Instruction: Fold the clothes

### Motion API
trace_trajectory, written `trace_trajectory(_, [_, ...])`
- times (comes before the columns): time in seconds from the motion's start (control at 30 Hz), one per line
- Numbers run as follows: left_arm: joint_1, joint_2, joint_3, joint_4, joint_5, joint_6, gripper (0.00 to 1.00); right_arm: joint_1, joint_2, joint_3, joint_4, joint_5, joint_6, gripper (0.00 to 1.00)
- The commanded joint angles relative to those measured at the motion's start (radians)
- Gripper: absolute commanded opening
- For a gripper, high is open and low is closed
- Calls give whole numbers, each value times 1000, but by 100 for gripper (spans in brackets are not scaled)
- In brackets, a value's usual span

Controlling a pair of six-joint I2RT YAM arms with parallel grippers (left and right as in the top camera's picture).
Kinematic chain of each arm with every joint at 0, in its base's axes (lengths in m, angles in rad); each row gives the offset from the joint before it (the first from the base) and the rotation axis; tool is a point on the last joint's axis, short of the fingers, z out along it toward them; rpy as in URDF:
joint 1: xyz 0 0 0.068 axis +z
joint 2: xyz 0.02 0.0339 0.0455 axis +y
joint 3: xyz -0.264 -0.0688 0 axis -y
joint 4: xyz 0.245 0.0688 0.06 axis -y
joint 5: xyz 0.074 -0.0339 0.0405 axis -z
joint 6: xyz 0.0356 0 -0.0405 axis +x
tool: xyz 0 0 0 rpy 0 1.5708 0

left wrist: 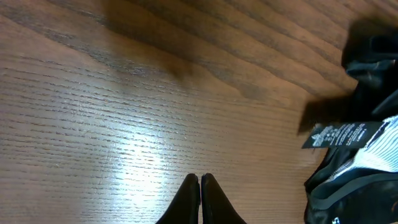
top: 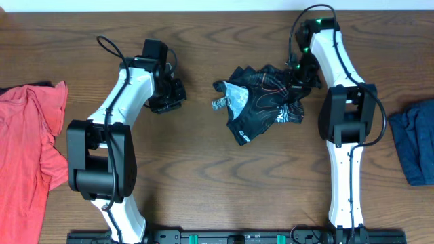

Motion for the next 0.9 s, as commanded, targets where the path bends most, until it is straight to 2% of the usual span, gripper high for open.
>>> trace_trajectory(0.0, [1,10,-8,0,-2,-8,7,12,39,0,36,65,27,11])
trace_trajectory(0.03, [1,10,-8,0,-2,-8,7,14,39,0,39,65,28,14])
trace_trajectory(0.07, [1,10,-8,0,-2,-8,7,15,39,0,42,65,28,24])
trace_trajectory(0.1, [1,10,-8,0,-2,-8,7,15,39,0,46,65,28,45])
trace_trajectory(0.13, [1,10,-8,0,-2,-8,7,15,39,0,53,65,28,56])
trace_trajectory(0.23, [1,10,-8,1,-2,-8,7,10,39,2,101,75,19,62])
trace_trajectory(0.27, [1,10,-8,2,-2,-8,7,3,39,3,125,81,9,52])
trace_trajectory(0.3, [1,10,-8,2,-2,-8,7,-5,39,5,146,81,4,34])
trace_trajectory(0.33, [1,10,-8,1,-2,-8,7,-15,39,8,173,77,4,23])
trace_trajectory(0.4, [1,10,-8,0,-2,-8,7,-34,39,8,230,69,1,19])
trace_trajectory(0.5, [1,10,-8,1,3,-8,7,-54,39,8,311,38,2,37])
trace_trajectory(0.53, [1,10,-8,1,14,-8,6,-58,39,9,341,18,1,60])
trace_trajectory(0.57, [1,10,-8,2,32,-8,7,-61,39,9,369,-5,1,87])
trace_trajectory(0.6, [1,10,-9,3,49,-8,7,-61,39,10,391,-20,0,99])
trace_trajectory(0.87, [1,10,-9,54,101,-8,8,-62,20,127,456,-36,69,99])
